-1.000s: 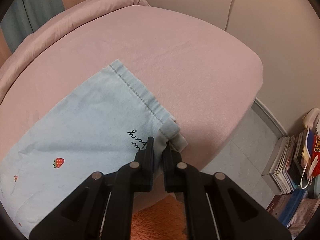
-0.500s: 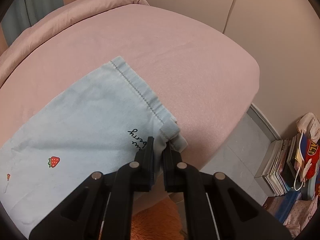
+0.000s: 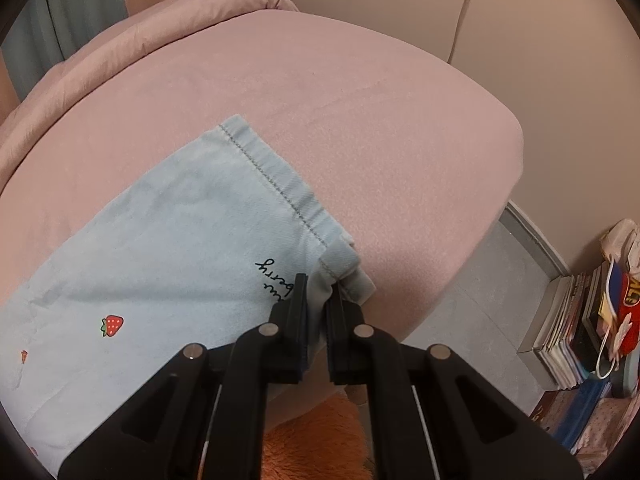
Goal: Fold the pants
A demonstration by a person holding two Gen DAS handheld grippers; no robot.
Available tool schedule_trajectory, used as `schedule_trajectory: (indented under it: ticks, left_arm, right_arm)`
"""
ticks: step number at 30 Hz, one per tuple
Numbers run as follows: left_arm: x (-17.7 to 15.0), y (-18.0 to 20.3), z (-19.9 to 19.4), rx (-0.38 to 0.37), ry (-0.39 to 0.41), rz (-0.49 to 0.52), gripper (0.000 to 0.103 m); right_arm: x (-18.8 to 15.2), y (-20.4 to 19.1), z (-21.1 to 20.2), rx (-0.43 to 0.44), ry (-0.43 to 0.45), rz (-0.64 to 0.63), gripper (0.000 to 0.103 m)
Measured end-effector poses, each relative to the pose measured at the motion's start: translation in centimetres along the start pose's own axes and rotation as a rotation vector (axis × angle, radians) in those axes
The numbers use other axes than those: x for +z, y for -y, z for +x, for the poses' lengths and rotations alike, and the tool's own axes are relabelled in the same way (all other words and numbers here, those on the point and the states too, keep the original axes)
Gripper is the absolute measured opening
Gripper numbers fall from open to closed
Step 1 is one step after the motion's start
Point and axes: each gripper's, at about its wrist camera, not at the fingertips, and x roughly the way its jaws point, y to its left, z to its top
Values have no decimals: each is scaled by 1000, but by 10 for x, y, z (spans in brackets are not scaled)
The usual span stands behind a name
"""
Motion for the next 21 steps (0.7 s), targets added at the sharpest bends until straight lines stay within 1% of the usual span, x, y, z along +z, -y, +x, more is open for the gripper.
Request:
schedule_trajectory:
  ticks: [2,5,7,10,12,13,14,15,16,17,18,19,20,21]
  left_arm:
    - [1,-2,-1,-2,3,-5,22]
    - [0,0,-2,12,12,6,22]
    - [-1,0,-2,14,11,10,22]
    - [-2,2,-4,-10,4,8,22]
    - [-2,1,-10,-54,-11,3,23]
    - [-1,0,-16,-63,-12,2,24]
    - [-1,-2,-24,-74,2,6,31]
    - [0,-3,-32,-80,22,13,44]
    - [1,-5,-43,-83,53,20,51]
    - [2,-8,-53,-85,85,25,65]
    - [4,-13,-64,-85,125,20,78]
    - [5,-16,-69,-87,149,13,83]
    - [9,-21,-74,-96,179,6,86]
    - [14,-26,-77,-107,201,0,86]
  right_arm:
    - [-1,2,-5,6,12,5,5]
    - [3,11,-18,36,19,58,6]
    - [4,13,-22,45,26,61,6]
    - [-1,6,-4,27,-29,18,6]
    - [-4,-5,-5,-19,-10,-28,7]
    - [-3,-9,-8,-30,-20,-47,10]
    - [-2,-13,-12,-36,-40,-70,13]
    - [1,-18,-20,-31,-48,-86,19]
    - [3,-24,-30,-12,-33,-96,32]
    - [5,-31,-41,5,-9,-113,39]
    - [7,-39,-51,14,16,-134,50]
    - [10,-54,-65,27,51,-172,55]
    - [13,-64,-73,38,70,-195,55]
    - [15,-82,-84,69,93,-230,56]
